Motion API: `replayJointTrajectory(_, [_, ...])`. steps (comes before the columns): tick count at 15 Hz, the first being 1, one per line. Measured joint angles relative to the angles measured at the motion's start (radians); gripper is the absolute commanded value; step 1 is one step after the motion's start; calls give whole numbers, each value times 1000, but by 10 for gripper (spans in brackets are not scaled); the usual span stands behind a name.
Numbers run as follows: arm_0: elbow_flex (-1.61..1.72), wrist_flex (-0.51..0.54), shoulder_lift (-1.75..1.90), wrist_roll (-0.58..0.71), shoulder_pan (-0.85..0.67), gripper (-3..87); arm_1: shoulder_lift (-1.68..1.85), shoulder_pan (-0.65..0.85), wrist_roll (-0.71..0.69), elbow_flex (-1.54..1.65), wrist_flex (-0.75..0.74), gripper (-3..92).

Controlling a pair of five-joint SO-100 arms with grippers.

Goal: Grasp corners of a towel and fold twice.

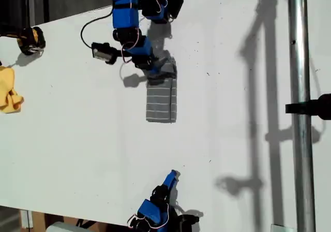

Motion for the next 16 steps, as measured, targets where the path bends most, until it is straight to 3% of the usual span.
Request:
replayJointTrajectory(4, [0, 0, 0, 0, 0, 148, -331, 0, -135, -397, -6, -2])
replayJointTrajectory(10, [0, 0, 0, 0, 0, 151, -689, -8, -155, -650, -11, 7])
replayJointTrajectory(11, [0, 0, 0, 0, 0, 151, -726, -18, -155, -689, -15, 60])
replayJointTrajectory(12, [0, 0, 0, 0, 0, 151, -750, -31, -160, -727, -23, 189])
replayJointTrajectory(16, [0, 0, 0, 0, 0, 156, -732, -74, -173, -764, -153, 215])
